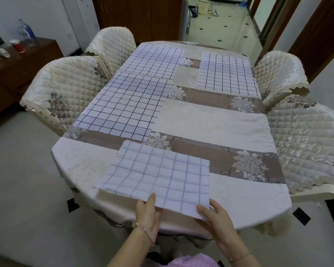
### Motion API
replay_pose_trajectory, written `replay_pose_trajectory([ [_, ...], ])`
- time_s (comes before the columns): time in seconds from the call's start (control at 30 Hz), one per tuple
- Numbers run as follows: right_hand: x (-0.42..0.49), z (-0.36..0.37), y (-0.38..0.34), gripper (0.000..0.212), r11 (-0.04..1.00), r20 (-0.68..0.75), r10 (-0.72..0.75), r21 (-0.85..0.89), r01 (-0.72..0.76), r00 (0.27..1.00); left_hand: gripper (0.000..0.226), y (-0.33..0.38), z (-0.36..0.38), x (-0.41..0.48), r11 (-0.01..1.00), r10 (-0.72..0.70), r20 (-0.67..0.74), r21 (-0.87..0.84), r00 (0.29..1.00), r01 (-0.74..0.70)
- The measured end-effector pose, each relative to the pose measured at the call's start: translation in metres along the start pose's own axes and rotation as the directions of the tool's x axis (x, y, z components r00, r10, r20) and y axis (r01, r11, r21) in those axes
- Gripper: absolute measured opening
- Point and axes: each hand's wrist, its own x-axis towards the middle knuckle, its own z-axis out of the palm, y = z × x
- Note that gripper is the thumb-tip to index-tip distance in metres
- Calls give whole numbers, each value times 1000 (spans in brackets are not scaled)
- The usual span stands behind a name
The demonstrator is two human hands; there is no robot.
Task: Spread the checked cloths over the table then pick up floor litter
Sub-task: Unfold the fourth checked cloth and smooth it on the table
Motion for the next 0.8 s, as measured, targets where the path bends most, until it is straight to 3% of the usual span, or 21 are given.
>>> replay_pose_trajectory([
  [0.1, 10, -10, -8, 54, 998, -120, -19, -56, 13, 993, 8, 0, -9, 9, 994, 72, 16, 76, 997, -73],
  [0.17, 17, -15, -22, 52, 958, -180, -174, -258, 125, 968, 9, 3, -16, 14, 982, 112, 80, 144, 990, -123],
  [0.27, 31, -14, -46, 45, 841, -87, -342, -473, 263, 936, 32, 15, -23, 18, 954, 84, 190, 268, 978, -134],
  [0.33, 45, -3, -62, 46, 795, 9, -357, -522, 309, 934, 15, 26, -25, 18, 954, 55, 294, 266, 954, -137],
  [0.47, 77, 25, -74, 49, 696, 195, -293, -628, 348, 936, 33, 52, -33, 23, 928, -37, 443, 348, 896, -134],
  [0.63, 98, 42, -60, 54, 502, 208, -234, -811, 302, 950, 22, 75, -48, 41, 815, 4, 312, 550, 950, -184],
  [0.8, 93, 47, -47, 38, 474, 103, -197, -861, 187, 975, 34, 79, -59, 67, 803, 136, 226, 546, 965, -241],
])
